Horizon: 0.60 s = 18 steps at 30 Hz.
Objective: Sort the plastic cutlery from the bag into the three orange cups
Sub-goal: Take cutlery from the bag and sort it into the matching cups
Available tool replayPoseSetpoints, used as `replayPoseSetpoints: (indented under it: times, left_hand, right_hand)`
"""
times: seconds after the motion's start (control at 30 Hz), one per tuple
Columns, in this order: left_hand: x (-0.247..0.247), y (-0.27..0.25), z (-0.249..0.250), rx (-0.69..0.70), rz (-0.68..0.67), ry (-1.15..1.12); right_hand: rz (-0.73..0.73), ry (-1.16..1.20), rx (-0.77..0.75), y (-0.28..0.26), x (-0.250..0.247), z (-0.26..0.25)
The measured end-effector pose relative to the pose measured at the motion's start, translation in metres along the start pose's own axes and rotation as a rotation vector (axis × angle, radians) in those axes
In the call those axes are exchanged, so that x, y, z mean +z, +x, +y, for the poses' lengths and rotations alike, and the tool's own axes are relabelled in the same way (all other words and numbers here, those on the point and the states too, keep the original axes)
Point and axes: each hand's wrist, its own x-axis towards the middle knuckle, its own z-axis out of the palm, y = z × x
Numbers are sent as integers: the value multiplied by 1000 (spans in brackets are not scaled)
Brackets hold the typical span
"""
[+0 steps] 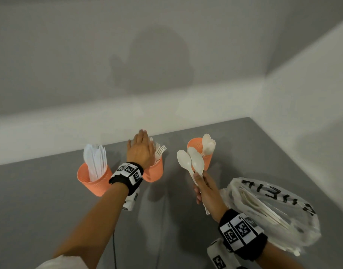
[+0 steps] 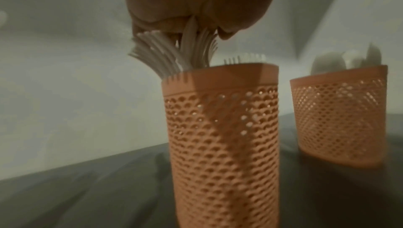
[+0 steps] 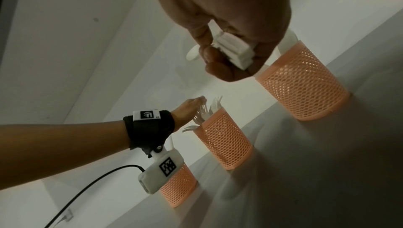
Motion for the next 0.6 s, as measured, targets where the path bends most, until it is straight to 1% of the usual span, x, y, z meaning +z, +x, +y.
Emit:
replayPoseSetpoints:
  times: [0.07, 0.13, 0.23, 0.27, 0.3, 0.37, 0.4, 0.43, 0.47, 0.5, 0.53, 0.57, 0.6]
  left_hand:
    - [4, 1, 3, -27, 5, 10]
    - [4, 5, 6, -57, -30, 23]
    - [-4, 21, 7, -228, -148, -45]
    - [-8, 24, 7, -253, -149, -83]
    - [-12, 24, 7, -241, -100, -124]
    - [-25, 12, 13, -136, 115, -270]
    - [-31, 3, 17, -83, 216, -392]
    - [-37, -9, 23, -51, 284, -545]
    - [-44, -21, 29, -46, 295, -711]
    - [-50, -34, 36, -64, 243, -875]
    - [-55, -46, 42, -88, 154, -1025]
    - [-56, -57, 46, -100, 59, -1106]
    - [-55, -68, 50, -87, -15, -1100]
  right_hand:
    - [6, 6, -8, -1, 1, -2]
    - [9, 5, 2, -2, 1, -2]
    - [8, 7, 18, -2, 1, -3]
    - [4, 6, 9, -3, 1, -5]
    - [-2, 5, -6, -3, 1, -6]
    - [-13, -1, -33, -5, 2, -10]
    - [-21, -1, -37, -5, 2, -11]
    - [-26, 5, -32, -5, 2, -11]
    - [-24, 22, -18, -4, 2, -11]
    - [-21, 46, 0, -3, 3, -10]
    - [-21, 69, 16, -3, 5, -9]
    - [-22, 81, 24, -2, 8, -9]
    - [-27, 75, 19, -2, 11, -8]
